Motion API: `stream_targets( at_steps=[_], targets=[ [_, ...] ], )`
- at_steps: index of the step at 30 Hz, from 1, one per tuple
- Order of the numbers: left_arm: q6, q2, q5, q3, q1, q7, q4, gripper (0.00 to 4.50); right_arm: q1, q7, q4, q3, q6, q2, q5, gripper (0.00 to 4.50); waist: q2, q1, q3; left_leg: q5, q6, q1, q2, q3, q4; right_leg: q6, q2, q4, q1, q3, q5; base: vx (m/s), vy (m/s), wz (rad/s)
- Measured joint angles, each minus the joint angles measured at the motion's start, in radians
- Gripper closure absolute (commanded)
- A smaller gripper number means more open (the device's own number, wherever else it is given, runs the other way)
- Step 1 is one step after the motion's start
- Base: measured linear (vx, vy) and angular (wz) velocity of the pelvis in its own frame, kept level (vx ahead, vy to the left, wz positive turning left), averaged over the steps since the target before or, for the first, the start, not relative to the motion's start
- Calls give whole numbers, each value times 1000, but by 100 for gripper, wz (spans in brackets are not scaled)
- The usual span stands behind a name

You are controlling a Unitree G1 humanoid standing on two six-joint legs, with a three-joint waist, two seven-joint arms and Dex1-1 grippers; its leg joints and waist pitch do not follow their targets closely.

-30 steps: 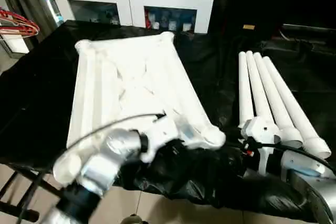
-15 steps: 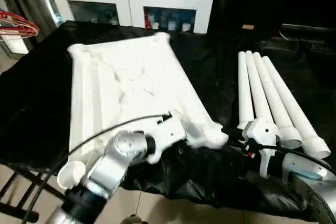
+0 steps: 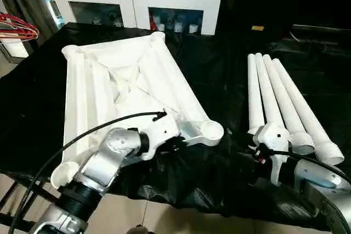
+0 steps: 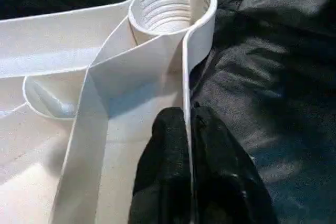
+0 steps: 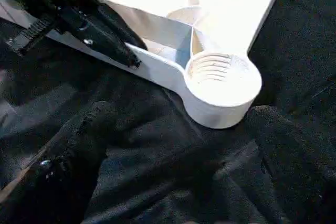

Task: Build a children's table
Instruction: Move table base

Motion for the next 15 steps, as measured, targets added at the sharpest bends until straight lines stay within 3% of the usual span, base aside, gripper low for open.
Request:
stream_targets(
  at_steps=[4,10,13,15],
  targets=[
    [-17,5,-25,16,0,-5,-3,369,0,-1,-8,-12,13,1,19,0,0,6,0,0,0,0,0,0,0,0,0,0,0,0,0,0,0,0],
    [42,66,-97,65,46,-65,-155,369,-17,-30,-14,-69,40,44,71,0,1,9,0,0,0,0,0,0,0,0,0,0,0,0,0,0,0,0],
    [94,72,-122,98,71,-53,-218,369,-128,-142,20,-125,95,137,94,0,0,0,0,2,-2,1,0,1,0,0,0,3,-1,1,0,0,0,0],
    [108,71,-130,101,71,-40,-250,369,-174,-196,43,-146,108,147,89,0,0,3,-1,3,-2,1,0,1,0,-1,0,3,-1,0,0,0,0,0]
  ],
)
